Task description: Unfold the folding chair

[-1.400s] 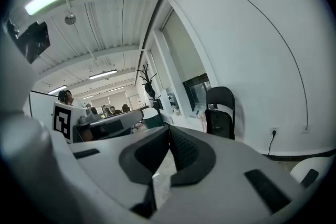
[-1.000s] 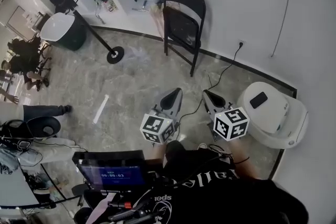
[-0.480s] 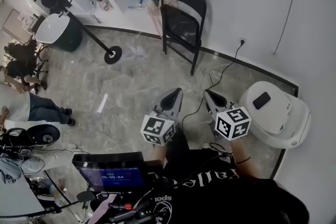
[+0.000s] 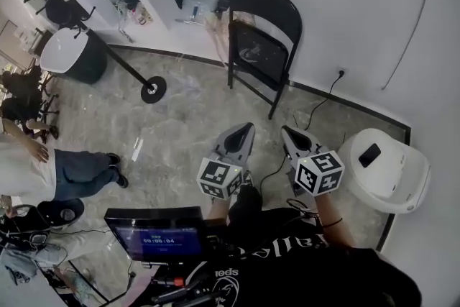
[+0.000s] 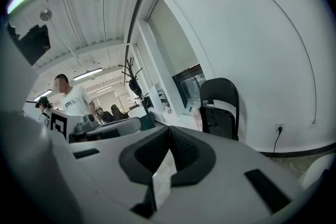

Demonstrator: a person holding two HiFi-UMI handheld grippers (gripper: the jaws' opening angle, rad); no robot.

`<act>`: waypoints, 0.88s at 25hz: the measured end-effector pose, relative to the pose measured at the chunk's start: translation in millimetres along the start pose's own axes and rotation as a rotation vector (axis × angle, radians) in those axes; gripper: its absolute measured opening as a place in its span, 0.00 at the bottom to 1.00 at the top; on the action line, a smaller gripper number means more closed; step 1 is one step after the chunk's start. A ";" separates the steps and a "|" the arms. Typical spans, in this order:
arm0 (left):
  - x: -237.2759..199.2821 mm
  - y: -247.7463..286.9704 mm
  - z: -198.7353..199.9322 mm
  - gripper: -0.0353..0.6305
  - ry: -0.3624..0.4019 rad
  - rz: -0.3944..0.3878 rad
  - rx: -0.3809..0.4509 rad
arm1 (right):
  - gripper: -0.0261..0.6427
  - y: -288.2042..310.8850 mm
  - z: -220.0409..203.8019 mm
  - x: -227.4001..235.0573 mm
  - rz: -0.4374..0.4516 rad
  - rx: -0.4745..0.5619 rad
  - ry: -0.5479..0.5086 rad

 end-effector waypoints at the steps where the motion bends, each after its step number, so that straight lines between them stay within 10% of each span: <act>1: -13.7 3.9 1.6 0.06 0.004 -0.009 -0.001 | 0.06 13.5 3.7 -0.9 -0.007 0.002 0.000; 12: -122.7 42.9 21.1 0.06 -0.019 -0.099 0.011 | 0.06 99.7 36.3 8.3 -0.156 0.022 -0.007; 22: -136.7 95.8 13.9 0.06 -0.086 -0.123 -0.010 | 0.06 113.1 51.3 52.0 -0.207 0.018 0.007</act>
Point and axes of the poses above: the fingertips, and each gripper's own axes: y forward along the fingers, x to its right, z out of its top, the point moved 5 cm from there along -y, backward along the fingers, and after that the axes turned 2 degrees about z, right-handed, at the moved point
